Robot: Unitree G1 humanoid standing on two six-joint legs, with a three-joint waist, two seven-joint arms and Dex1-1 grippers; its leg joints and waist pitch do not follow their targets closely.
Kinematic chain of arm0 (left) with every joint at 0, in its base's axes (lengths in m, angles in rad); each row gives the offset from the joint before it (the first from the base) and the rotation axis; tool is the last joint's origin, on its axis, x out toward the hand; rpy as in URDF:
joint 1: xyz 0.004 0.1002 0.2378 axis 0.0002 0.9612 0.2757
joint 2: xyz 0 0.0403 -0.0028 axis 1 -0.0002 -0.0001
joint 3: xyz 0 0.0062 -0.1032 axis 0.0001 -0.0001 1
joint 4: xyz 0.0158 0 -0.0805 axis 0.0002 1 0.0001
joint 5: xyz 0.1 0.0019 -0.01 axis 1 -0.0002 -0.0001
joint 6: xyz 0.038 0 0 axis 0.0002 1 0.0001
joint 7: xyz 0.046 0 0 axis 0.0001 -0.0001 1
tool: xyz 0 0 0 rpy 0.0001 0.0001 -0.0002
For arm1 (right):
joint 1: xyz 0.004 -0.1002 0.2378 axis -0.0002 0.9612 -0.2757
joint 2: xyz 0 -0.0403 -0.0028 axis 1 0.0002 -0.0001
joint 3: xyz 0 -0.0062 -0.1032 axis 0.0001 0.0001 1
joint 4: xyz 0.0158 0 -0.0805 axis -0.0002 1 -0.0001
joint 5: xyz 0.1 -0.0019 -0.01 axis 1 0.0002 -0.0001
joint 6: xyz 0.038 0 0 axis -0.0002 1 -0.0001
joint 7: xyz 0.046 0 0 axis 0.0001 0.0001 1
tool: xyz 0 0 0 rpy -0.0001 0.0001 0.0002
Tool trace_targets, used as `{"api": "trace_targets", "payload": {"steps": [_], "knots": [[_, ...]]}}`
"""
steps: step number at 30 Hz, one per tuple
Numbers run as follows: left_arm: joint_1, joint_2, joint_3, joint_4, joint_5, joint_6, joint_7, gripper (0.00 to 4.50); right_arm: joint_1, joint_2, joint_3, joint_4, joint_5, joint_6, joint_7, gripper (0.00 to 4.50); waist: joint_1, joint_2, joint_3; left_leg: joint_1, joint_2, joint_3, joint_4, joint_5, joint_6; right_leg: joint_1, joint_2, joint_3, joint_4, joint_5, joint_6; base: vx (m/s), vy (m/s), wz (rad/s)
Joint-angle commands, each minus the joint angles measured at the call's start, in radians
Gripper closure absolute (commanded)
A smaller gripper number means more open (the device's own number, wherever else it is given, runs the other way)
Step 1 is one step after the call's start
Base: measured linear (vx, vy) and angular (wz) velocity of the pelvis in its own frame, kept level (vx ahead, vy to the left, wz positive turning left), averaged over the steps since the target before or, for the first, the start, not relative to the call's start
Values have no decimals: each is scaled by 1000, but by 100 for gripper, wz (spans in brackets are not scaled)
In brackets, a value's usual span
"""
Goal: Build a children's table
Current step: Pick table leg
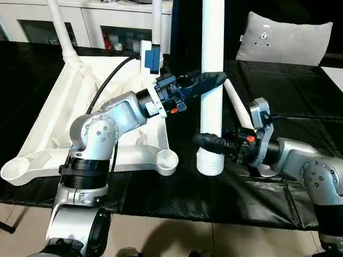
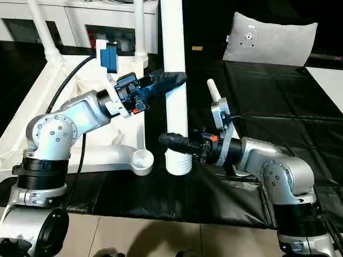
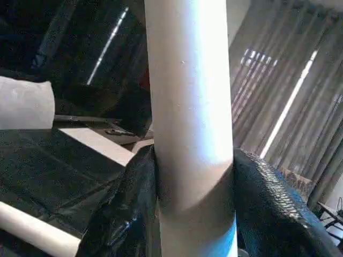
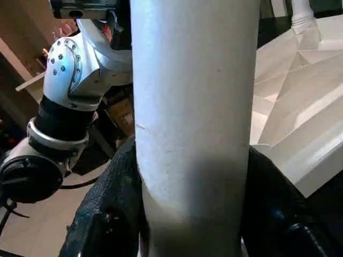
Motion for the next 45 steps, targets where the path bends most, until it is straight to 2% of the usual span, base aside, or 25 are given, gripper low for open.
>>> {"api": "trace_targets", "payload": {"steps": [1,5,7,8,9,16,18,20,21,22,24,25,29,30,31,34,36,37,45], "knots": [[-5,-7,-16,-43,3,5,4,271,13,-4,3,-3,-33,-2,-33,257,4,-15,-84,-14,34,12,-60,72,71,80,-76,48,-60,-126,-192,0,0,0],[2,-8,-20,-50,12,2,19,271,11,-1,6,1,-39,-11,-43,257,4,-15,-85,-14,35,12,-60,72,68,80,-76,48,-60,-136,-185,0,0,0],[8,-2,-36,-51,44,-18,30,271,7,4,8,7,-52,-25,-56,257,3,-15,-85,-14,36,12,-60,76,68,79,-76,48,-61,-131,-183,0,0,0],[19,6,-54,-64,66,-39,20,215,10,8,7,5,-57,-33,-64,257,4,-15,-84,-14,36,11,-60,76,68,78,-76,47,-61,-133,-182,0,0,0],[32,9,-67,-75,80,-52,17,201,11,17,4,5,-62,-41,-77,257,4,-11,-84,-15,36,11,-61,71,66,79,-76,48,-62,-139,-178,0,0,0],[107,-1,-98,-146,115,-98,28,149,22,75,2,-15,-92,-92,-157,259,-3,-10,-81,-15,38,11,-65,48,45,77,-78,48,-63,-153,-174,0,0,0],[138,-5,-120,-187,175,-154,69,133,26,104,17,-19,-137,-129,-211,259,-5,-9,-79,-14,40,10,-67,36,40,75,-77,49,-65,-164,-171,0,0,0],[143,-7,-126,-194,195,-168,87,116,25,111,21,-18,-150,-139,-226,259,-9,-8,-78,-13,40,11,-68,23,35,75,-76,49,-67,-178,-163,0,0,0],[151,-8,-144,-199,244,-201,122,105,25,129,23,-16,-165,-152,-251,259,-9,-6,-76,-13,38,11,-69,15,32,74,-75,49,-70,-193,-156,0,0,0],[162,-14,-162,-204,286,-231,151,105,24,151,24,-13,-181,-168,-280,259,-11,-9,-74,-13,38,12,-70,2,30,73,-74,49,-72,-209,-149,0,0,0],[186,-37,-189,-214,354,-283,210,103,24,188,29,-7,-207,-192,-327,259,-13,-8,-75,-15,40,10,-71,1,26,73,-76,50,-73,-216,-139,0,0,0],[188,-39,-190,-213,358,-285,215,103,24,190,30,-7,-209,-194,-329,259,-14,-9,-73,-15,40,10,-72,-5,23,72,-75,50,-74,-221,-134,0,0,0],[211,-82,-224,-186,475,-353,345,103,25,233,54,0,-256,-235,-383,259,-16,-9,-71,-17,37,11,-73,-20,20,72,-73,51,-78,-230,-120,0,0,0],[212,-91,-233,-176,502,-374,371,131,24,246,53,3,-262,-242,-401,259,-17,-9,-71,-17,37,10,-73,-20,20,71,-74,52,-78,-231,-118,0,0,0],[211,-106,-232,-166,521,-386,405,138,22,259,52,6,-267,-247,-416,259,-19,-9,-70,-17,37,10,-73,-25,20,70,-72,51,-80,-235,-111,0,0,0],[203,-147,-218,-145,552,-414,471,157,16,285,58,10,-284,-256,-447,259,-21,-5,-68,-17,38,9,-74,-33,17,70,-73,51,-80,-228,-112,0,0,0],[198,-147,-224,-138,566,-419,475,173,14,292,63,10,-292,-260,-456,259,-22,-5,-68,-17,37,8,-74,-35,19,70,-72,51,-80,-215,-116,0,0,0],[197,-144,-231,-134,575,-422,474,183,13,295,67,11,-297,-264,-460,259,-22,-1,-66,-16,38,7,-76,-39,19,68,-72,52,-80,-214,-116,0,0,0],[195,-161,-224,-99,613,-443,513,238,15,311,72,13,-318,-278,-480,259,-30,-3,-63,-17,37,8,-77,-69,19,67,-73,52,-83,-229,-125,0,0,0]]}}
